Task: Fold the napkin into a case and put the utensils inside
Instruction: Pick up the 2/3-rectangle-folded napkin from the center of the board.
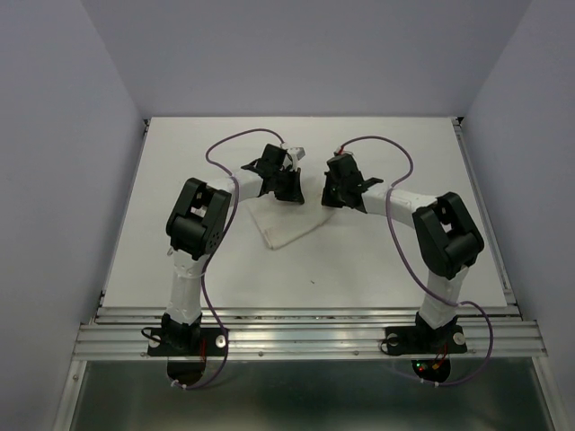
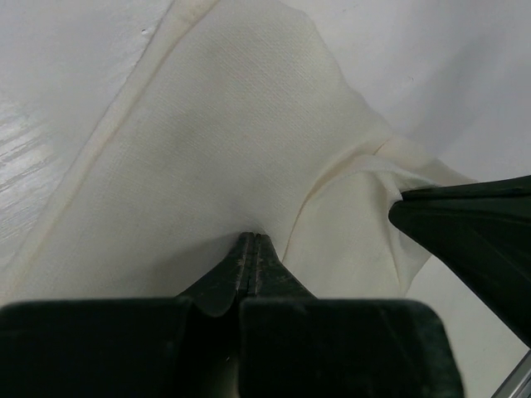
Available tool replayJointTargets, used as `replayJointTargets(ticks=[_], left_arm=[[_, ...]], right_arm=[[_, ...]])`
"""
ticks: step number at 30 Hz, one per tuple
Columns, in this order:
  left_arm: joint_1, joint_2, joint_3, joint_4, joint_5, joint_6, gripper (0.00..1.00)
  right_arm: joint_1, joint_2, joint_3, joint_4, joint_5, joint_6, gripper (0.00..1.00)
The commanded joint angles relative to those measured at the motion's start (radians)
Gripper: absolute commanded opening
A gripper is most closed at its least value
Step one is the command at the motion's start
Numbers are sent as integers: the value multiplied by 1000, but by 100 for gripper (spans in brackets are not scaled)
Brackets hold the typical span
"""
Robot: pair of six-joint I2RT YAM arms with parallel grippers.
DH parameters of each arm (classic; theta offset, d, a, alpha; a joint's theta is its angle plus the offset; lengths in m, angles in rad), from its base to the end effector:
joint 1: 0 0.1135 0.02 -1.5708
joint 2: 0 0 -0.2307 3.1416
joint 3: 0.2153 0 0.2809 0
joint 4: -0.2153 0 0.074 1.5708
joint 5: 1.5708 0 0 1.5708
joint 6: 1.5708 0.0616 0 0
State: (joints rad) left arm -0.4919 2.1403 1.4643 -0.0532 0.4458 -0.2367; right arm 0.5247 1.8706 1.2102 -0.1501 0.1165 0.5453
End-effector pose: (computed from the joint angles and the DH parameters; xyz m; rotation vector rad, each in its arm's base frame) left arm 0.4217 -0.2561 0.0966 0.5384 2.3128 -0.8771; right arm 0.3799 0.2116 0.1150 0.0808 2.4049 0.3694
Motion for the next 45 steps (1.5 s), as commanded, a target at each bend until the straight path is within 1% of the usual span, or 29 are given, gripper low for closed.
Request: replayJointTargets(ticks=[1,17,23,26,28,32,35,36,37,38,42,45], left_arm=[[-13,7,-32,-42,4,33,0],[-16,-51,-39,-51,14,80,0],[-14,-143,-29,-92,-59,91,0],[-16,-222,-24,-96,-90,73,0],[-16,-246,-28,-86,-85,59,0],[-33,-286,-67,-30,3,-6,0],[-57,-280,-102,41,50,-76,0],[-63,-264,-110,55,71,-102,0],[-72,-254,-126,112,85,-146,0],[-79,-229,-130,128,105,-159,0],[-91,-166,-133,171,84,-205,0],[-91,-132,-136,197,67,-211,0]], right_arm=[[3,18,58,21,54,-13,1],[-6,128,69,23,51,-4,1],[-35,128,42,32,9,4,1],[-35,122,26,35,-17,12,1],[-45,114,15,41,-29,21,1],[-45,114,14,44,-49,30,1],[-54,116,17,46,-57,35,1],[-54,116,17,44,-58,35,1],[-54,114,17,44,-58,36,1],[-54,113,18,44,-60,36,1],[-63,105,12,44,-67,38,1],[-63,96,5,46,-74,38,1]])
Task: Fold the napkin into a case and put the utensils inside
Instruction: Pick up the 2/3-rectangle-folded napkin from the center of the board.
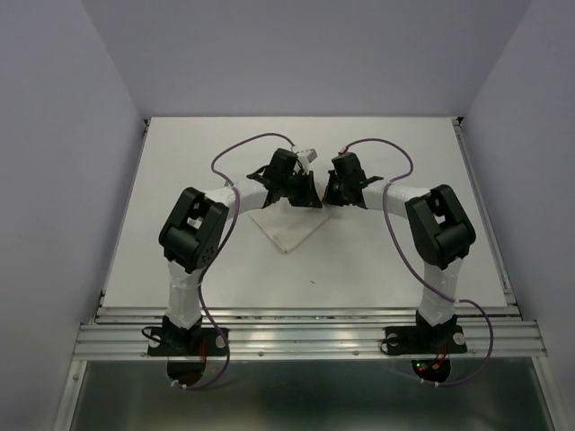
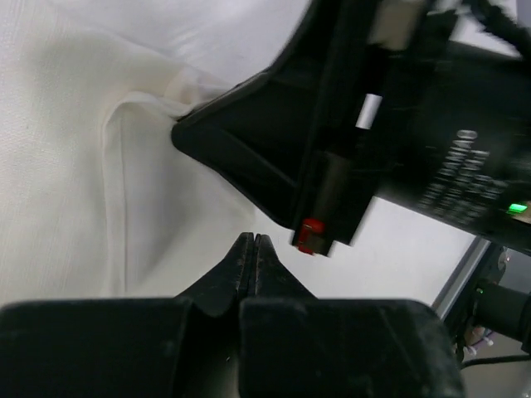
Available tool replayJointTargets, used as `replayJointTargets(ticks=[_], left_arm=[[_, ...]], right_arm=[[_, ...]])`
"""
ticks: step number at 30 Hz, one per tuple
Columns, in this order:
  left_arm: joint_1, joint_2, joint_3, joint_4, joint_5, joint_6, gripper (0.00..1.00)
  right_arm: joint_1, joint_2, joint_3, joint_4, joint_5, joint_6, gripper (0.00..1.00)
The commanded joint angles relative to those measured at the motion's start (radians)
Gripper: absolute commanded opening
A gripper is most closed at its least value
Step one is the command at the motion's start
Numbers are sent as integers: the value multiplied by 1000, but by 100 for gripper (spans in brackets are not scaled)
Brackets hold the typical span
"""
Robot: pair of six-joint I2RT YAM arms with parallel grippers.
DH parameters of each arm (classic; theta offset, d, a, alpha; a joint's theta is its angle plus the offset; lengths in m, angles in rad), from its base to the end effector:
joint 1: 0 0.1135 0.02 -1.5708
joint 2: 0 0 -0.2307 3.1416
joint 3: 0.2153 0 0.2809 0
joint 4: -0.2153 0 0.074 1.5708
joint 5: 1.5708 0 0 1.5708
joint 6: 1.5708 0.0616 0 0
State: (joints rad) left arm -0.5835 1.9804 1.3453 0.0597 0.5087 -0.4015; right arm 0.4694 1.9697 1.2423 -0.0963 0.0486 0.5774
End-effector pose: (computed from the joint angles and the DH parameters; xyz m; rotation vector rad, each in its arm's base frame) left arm 0.3804 -0.2871 0.1411 0.5220 2.2162 -1.0956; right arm 0.3996 0.1993 0.0890 0.1548 2.4328 0.4262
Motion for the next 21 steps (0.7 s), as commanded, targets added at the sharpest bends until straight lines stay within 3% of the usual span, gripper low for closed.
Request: replayJointTargets(ticks=[1,21], left_arm=[[1,34,-23,95,-2,-48,0],[19,90,-106,127,-44,-53,0]], right_arm=[[-8,-9,-30,-8,-7,6,1],[-35,-127,-73,-6,-75,12,2]])
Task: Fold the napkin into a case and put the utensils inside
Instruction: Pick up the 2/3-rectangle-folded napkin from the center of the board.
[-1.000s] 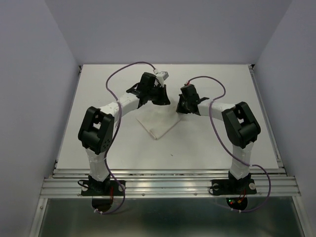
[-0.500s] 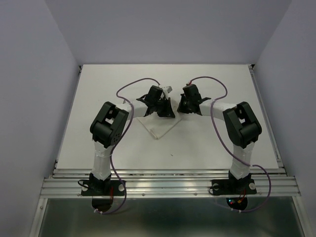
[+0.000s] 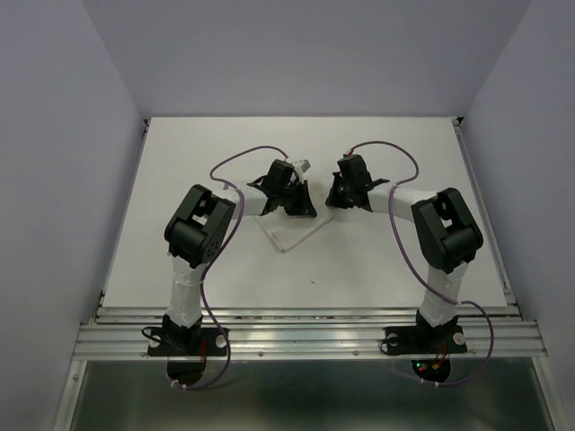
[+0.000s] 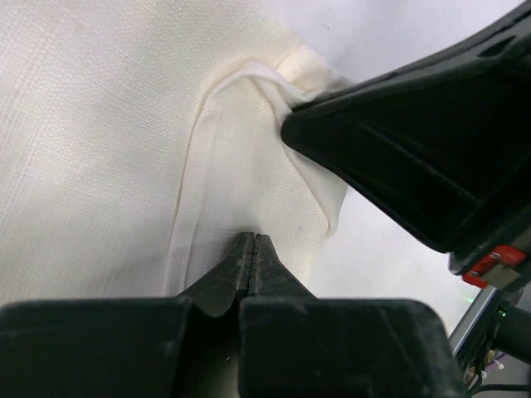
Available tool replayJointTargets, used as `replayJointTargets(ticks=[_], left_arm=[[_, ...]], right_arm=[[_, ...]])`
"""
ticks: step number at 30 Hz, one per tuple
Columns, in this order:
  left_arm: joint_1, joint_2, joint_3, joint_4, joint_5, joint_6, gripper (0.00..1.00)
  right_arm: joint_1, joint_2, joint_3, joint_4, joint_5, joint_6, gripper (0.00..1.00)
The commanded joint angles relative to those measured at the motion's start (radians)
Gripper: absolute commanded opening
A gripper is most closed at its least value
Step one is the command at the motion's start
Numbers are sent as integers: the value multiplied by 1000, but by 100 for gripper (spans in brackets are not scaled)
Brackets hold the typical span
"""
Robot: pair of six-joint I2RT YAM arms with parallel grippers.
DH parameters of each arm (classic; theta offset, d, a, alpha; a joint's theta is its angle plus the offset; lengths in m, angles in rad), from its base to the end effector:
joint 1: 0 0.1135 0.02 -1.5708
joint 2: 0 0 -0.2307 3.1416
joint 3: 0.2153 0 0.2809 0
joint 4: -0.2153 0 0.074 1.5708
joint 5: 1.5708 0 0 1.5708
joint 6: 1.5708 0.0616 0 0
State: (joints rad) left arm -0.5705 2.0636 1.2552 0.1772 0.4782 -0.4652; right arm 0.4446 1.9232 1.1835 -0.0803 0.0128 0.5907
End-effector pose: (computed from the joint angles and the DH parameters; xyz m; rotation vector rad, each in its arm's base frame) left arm 0.3769 -0.2755 0.0838 0.4098 2.3072 -1.0770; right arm 0.3933 0.1865 0.0902 0.1845 2.4364 0.4629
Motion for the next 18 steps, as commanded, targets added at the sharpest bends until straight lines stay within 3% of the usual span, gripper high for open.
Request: replayJointTargets(ticks=[1,3,4,10,18], left_arm=[[6,7,-19,11,-10,11,0],[6,10,-20,11,0,13,0],[8,10,-19,11,2,13,0],[6,23,-23,11,13,10,0],[8,21,-23,4,14,14,0]], right_arm=[[-10,-92,-21,-19,-48,-5,4],[-10,-115,-28,-13,-77,-20,18],[-10,-127,-33,-12,-77,-22,19],[-10,-181,-64,-10,-40,-25,18],[-29,-121,-65,-3,-17,-9,11]])
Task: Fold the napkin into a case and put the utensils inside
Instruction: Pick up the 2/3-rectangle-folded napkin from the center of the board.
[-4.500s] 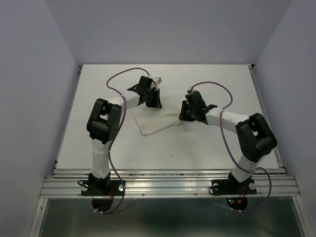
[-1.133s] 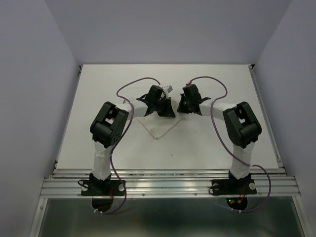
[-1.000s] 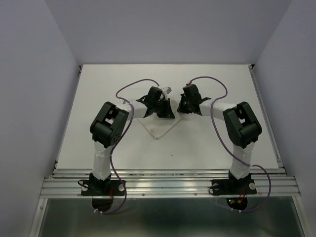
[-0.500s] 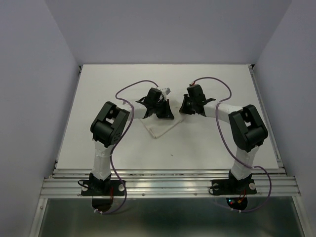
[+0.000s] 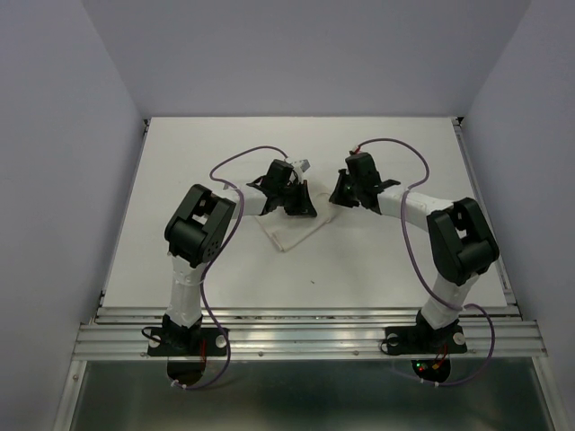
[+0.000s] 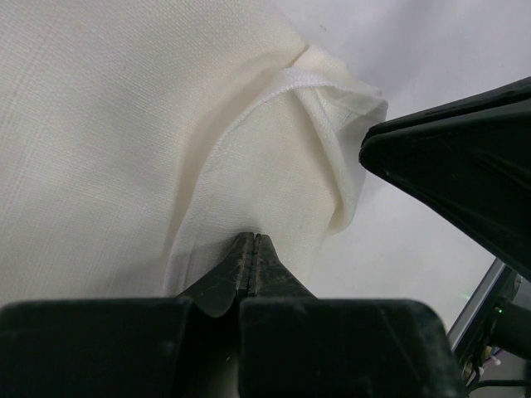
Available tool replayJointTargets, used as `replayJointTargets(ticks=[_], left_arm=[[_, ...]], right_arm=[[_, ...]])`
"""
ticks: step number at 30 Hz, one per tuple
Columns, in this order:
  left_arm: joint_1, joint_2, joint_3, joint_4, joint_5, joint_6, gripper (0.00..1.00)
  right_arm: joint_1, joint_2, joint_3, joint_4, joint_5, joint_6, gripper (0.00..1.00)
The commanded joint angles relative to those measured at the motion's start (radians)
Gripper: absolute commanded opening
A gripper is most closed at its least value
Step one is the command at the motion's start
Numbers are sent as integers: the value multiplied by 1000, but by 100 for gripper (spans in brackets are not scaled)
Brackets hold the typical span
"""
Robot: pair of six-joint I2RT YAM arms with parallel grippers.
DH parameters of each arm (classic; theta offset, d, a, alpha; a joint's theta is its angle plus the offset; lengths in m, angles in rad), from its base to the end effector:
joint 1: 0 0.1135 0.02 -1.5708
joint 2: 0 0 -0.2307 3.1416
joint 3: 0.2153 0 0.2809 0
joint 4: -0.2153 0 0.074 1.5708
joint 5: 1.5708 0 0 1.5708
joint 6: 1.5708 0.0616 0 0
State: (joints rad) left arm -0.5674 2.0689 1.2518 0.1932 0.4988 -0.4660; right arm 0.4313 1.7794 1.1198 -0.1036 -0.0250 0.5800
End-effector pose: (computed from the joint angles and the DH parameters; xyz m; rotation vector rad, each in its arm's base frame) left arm 0.3769 -0.2752 0.0823 0.4195 2.2993 -1.0998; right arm 0.3803 0.1767 0.1247 0.1652 2.3898 0.5220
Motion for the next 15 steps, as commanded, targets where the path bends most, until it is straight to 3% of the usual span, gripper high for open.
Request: replayJointTargets(ticks=[1,11,15], left_arm=[[3,16,-20,-14,-5,17,0],[3,8,-15,-17,7,21,0],[3,5,-17,-15,11,23,0]], right_arm=[[-16,29,5,22,48,3,11],[-16,169,74,21,65,14,7],[-16,111,57,19,60,6,7]])
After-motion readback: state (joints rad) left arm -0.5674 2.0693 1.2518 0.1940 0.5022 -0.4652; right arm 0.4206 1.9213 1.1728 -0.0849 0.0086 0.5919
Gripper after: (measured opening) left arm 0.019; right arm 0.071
